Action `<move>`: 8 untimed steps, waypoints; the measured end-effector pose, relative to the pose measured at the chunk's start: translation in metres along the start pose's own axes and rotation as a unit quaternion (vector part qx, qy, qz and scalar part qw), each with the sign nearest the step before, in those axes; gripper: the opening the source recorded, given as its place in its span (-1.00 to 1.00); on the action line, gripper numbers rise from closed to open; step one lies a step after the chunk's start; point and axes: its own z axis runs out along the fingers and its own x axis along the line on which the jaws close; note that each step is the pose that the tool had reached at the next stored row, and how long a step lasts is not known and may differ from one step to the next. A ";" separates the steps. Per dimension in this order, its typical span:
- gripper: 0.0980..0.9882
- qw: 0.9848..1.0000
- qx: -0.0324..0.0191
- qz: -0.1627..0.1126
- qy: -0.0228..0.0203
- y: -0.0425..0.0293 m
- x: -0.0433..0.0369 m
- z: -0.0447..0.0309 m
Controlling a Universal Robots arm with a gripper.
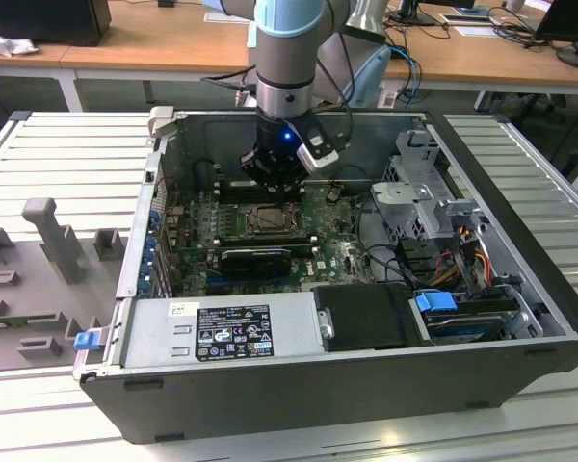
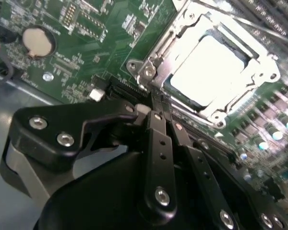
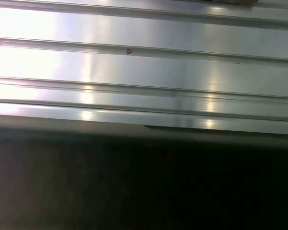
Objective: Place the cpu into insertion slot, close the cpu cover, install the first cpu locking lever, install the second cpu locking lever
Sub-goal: 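Install the first cpu locking lever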
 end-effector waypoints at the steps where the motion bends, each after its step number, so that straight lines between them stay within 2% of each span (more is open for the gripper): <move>1: -0.98 1.000 0.000 0.000 0.000 0.0001 0.0000 -0.0040; 3: -0.98 1.000 0.000 0.000 0.000 0.0003 -0.0002 -0.0099; 8: -0.98 1.000 0.000 0.000 0.000 -0.0034 0.0001 -0.0101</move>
